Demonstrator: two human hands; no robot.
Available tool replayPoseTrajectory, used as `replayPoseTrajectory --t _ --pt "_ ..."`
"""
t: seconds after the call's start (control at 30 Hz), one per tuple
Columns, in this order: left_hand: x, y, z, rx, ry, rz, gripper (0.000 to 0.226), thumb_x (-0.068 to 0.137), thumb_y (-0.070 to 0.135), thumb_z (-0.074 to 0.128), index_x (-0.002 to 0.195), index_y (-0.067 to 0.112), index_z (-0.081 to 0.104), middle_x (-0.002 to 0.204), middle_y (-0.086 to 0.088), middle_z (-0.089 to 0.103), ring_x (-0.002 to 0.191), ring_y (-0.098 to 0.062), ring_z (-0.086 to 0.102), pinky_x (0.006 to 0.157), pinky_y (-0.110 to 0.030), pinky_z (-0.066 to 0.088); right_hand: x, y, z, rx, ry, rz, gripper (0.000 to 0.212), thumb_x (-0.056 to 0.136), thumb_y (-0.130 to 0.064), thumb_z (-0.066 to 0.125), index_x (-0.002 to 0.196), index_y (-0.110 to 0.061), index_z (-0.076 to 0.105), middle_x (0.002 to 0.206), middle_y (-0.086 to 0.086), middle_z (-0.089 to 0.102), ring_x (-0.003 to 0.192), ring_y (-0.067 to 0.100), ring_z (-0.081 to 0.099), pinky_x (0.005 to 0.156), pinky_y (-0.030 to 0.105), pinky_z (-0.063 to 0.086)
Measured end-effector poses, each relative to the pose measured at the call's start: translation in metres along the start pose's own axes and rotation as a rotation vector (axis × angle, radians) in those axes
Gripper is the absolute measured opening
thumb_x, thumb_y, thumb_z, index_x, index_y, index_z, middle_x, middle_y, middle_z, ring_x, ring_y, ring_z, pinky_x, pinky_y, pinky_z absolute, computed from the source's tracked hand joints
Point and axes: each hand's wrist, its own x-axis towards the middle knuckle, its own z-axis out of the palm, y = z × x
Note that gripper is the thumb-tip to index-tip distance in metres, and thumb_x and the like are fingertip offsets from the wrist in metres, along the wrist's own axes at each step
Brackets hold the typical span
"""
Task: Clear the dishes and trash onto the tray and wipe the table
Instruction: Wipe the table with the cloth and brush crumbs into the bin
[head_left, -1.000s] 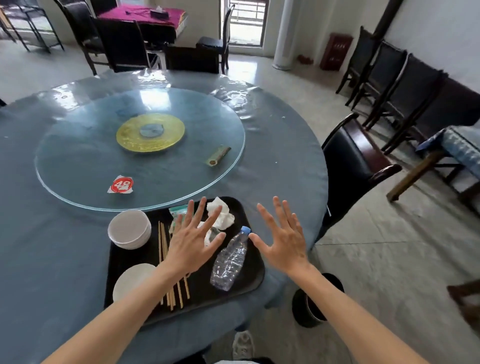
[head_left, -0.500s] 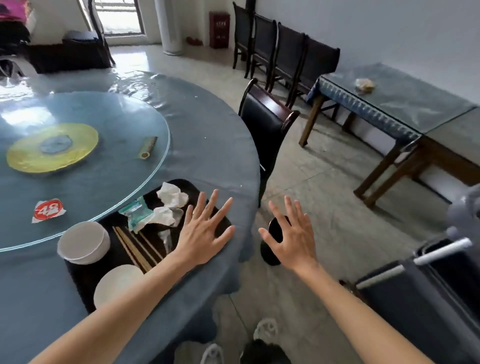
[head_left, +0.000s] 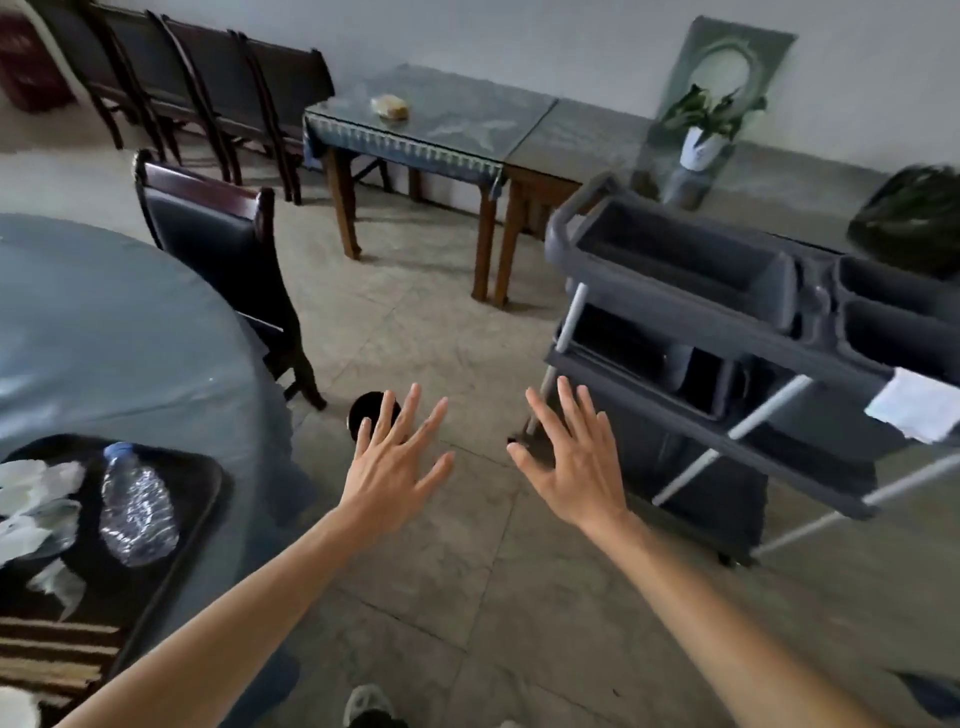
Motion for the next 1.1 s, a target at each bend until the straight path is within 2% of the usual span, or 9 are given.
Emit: replayPoseTrajectory --t 0.13,0.23,0.37,0.5,0.6,0.73,0.83,0.97,1.1 --pt "0.026 0.080 0.037 -0.005 -0.076 0.160 0.074 0.089 0.074 0.018 0.156 0.053 -0.005 0.167 0.011 -0.021 0.152 -0.022 -0.025 0.124 -0.053 0.003 -0.054 0.078 -0.036 -0.049 0.050 0.167 0.074 0.097 -0.075 0.032 0.162 -0.042 0.024 0.174 0.003 0.009 0.161 0.028 0.004 0.125 0.054 0.018" --pt "0.037 0.137 0.059 -0.037 -0.113 0.251 0.072 0.089 0.075 0.016 0.154 0.056 -0.008 0.167 0.012 -0.022 0.152 -0.023 -0.025 0.124 -0.051 0.000 -0.090 0.135 -0.056 -0.086 0.100 0.269 0.073 0.097 -0.075 0.033 0.162 -0.041 0.027 0.173 0.005 0.017 0.160 0.030 0.011 0.123 0.055 0.024" --pt "0.049 0.198 0.088 -0.028 -0.181 0.364 0.070 0.090 0.075 0.013 0.153 0.057 -0.012 0.165 0.014 -0.026 0.153 -0.023 -0.025 0.124 -0.050 -0.003 -0.129 0.188 -0.078 -0.081 0.146 0.443 0.073 0.096 -0.075 0.032 0.162 -0.043 0.026 0.173 0.003 0.018 0.160 0.028 0.011 0.124 0.054 0.024" --pt "0.079 0.252 0.116 -0.011 -0.232 0.444 0.071 0.089 0.074 0.014 0.154 0.056 -0.010 0.166 0.014 -0.024 0.153 -0.023 -0.024 0.124 -0.050 -0.002 -0.163 0.234 -0.096 -0.090 0.199 0.532 0.071 0.099 -0.073 0.033 0.162 -0.041 0.027 0.171 0.006 0.021 0.159 0.030 0.014 0.123 0.056 0.029" --pt "0.107 0.299 0.137 -0.013 -0.252 0.494 0.074 0.087 0.073 0.012 0.156 0.053 -0.007 0.167 0.014 -0.022 0.154 -0.024 -0.021 0.124 -0.050 -0.001 -0.179 0.274 -0.109 -0.075 0.184 0.597 0.070 0.100 -0.073 0.030 0.163 -0.043 0.021 0.173 0.003 0.013 0.161 0.026 0.004 0.126 0.054 0.022" --pt "0.147 0.360 0.168 -0.032 -0.276 0.551 0.075 0.087 0.072 0.013 0.157 0.051 -0.004 0.166 0.015 -0.023 0.154 -0.023 -0.023 0.124 -0.049 -0.003 -0.181 0.333 -0.124 -0.064 0.191 0.677 0.071 0.098 -0.075 0.024 0.163 -0.047 0.013 0.175 -0.003 0.002 0.160 0.020 -0.008 0.128 0.050 0.015" --pt "0.187 0.404 0.200 -0.061 -0.293 0.579 0.070 0.096 0.065 0.025 0.157 0.050 -0.004 0.166 0.017 -0.022 0.154 -0.022 -0.023 0.125 -0.051 0.000 -0.167 0.386 -0.137 -0.032 0.195 0.712 0.072 0.097 -0.076 0.021 0.162 -0.049 0.008 0.174 -0.006 -0.005 0.157 0.014 -0.017 0.127 0.046 0.009" --pt "0.234 0.460 0.235 -0.124 -0.339 0.555 0.071 0.097 0.064 0.028 0.158 0.049 -0.004 0.167 0.017 -0.020 0.154 -0.021 -0.021 0.125 -0.050 0.001 -0.143 0.449 -0.152 0.025 0.192 0.774 0.070 0.097 -0.075 0.023 0.162 -0.050 0.010 0.174 -0.004 -0.001 0.159 0.018 -0.011 0.126 0.048 0.012" --pt "0.273 0.507 0.257 -0.220 -0.388 0.558 0.071 0.102 0.052 0.040 0.158 0.049 -0.004 0.166 0.018 -0.019 0.154 -0.019 -0.022 0.126 -0.048 0.001 -0.119 0.501 -0.165 0.142 0.168 0.806 0.071 0.097 -0.075 0.025 0.161 -0.050 0.008 0.174 -0.005 -0.002 0.159 0.017 -0.012 0.127 0.050 0.012"
